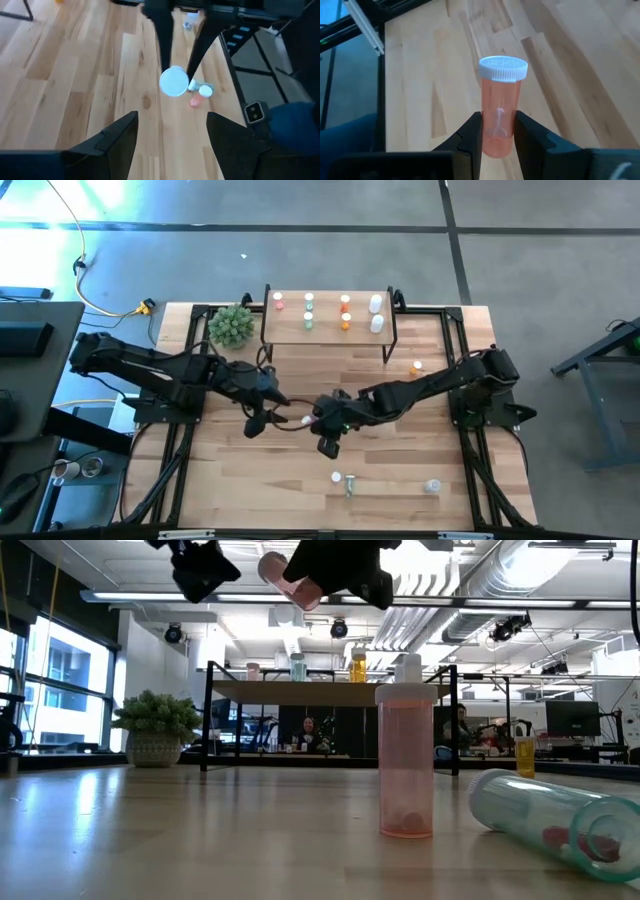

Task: Pick and place medicine bottles onto shelf by color
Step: Put the right pink bottle on the shelf aligned with the other pink pill bottle

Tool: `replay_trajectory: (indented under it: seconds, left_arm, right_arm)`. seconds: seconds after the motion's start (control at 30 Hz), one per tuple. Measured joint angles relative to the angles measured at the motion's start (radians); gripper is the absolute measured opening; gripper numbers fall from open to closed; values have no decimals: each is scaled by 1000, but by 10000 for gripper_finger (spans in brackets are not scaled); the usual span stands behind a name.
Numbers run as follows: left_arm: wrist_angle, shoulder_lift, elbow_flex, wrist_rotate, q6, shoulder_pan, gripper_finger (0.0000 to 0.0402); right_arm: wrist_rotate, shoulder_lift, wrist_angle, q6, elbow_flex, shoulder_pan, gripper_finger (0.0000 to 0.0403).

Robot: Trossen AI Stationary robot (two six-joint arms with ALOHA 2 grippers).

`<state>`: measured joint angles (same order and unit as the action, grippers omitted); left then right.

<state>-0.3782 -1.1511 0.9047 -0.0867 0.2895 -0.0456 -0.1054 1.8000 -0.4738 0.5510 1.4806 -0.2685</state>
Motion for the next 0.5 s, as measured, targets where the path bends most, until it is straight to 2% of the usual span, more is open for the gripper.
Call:
replay_trajectory:
  seconds: [0.5]
  left_arm:
    - [163, -111, 0, 1, -75, 0, 227]
  right_arm:
    - [93, 0, 2, -11, 0, 62, 79]
